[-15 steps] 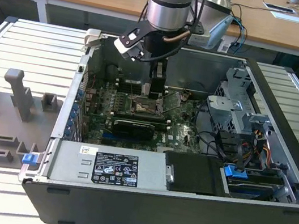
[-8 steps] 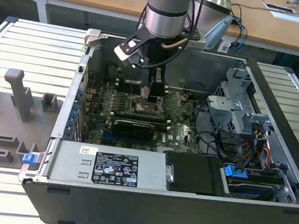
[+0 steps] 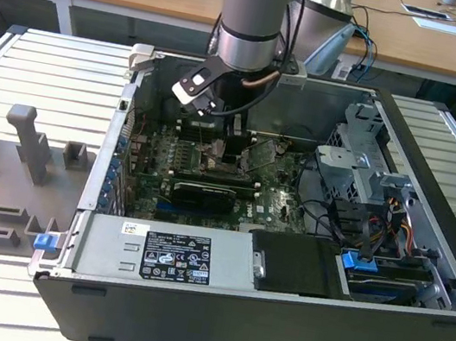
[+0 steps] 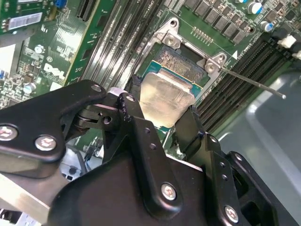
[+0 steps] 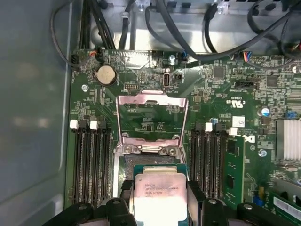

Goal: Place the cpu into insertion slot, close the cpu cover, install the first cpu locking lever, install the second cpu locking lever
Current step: 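Place the cpu into insertion slot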

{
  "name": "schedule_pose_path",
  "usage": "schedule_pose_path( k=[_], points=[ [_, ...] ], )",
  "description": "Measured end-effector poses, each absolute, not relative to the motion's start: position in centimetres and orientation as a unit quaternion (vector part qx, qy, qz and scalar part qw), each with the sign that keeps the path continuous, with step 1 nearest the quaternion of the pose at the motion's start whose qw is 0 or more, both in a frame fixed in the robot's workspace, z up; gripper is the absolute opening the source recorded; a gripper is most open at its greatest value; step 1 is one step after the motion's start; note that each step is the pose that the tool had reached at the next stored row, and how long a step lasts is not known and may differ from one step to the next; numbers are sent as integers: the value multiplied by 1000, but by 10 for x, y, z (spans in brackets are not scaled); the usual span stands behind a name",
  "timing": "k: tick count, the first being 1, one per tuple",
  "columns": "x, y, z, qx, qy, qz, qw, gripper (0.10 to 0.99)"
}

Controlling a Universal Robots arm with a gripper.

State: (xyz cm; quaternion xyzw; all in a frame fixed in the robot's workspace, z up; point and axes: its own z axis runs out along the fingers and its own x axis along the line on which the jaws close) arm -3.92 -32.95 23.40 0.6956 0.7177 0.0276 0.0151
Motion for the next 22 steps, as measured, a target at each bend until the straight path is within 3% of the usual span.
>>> schedule_pose_path(
  k=[22],
  points=[
    [-42, -317, 204, 715, 699, 25, 19, 537]
  ],
)
